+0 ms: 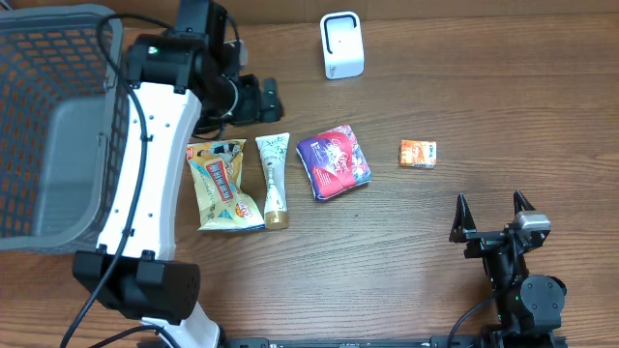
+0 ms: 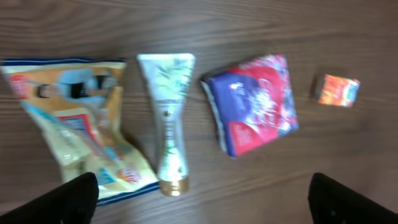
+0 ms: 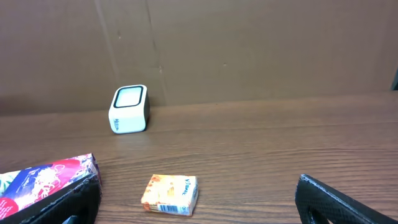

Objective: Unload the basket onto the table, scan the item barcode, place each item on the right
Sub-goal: 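Place the snack bag on the table left of the Pantene tube, then hold the left gripper above the items and raise the right arm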

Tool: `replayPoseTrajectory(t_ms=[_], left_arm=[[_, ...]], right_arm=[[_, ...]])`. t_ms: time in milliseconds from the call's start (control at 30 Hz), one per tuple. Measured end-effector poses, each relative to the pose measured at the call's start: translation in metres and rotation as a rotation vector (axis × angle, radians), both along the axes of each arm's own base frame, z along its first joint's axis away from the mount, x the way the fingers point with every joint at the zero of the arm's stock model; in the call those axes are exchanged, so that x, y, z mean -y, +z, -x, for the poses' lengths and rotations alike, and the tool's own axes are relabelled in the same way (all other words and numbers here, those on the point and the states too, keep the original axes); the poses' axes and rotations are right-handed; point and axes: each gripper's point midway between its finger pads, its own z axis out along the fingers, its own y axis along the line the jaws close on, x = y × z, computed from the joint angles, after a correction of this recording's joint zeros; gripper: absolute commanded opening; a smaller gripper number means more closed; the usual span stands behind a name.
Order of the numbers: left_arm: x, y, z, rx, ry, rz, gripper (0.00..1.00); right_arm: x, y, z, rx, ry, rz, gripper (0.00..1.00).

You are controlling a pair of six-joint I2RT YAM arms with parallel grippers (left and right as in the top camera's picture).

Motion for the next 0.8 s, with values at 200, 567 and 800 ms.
replayPoseTrajectory(t_ms=[200, 567, 800], left_arm=[[0.033, -0.026, 0.002, -0.017, -0.078, 0.04, 1.0], [0.046, -0.051, 0.007, -0.034, -0.107, -0.011, 1.0], [0.031, -0.055, 0.006, -0.031, -0.082, -0.1, 1.0]], right_arm=[[0.0, 0.0, 0.0, 0.0, 0.0, 0.0, 1.0], [0.0, 0.0, 0.0, 0.0, -0.002, 0.007, 1.0], [0.002, 0.0, 0.0, 0.003, -0.01, 0.013, 1.0]])
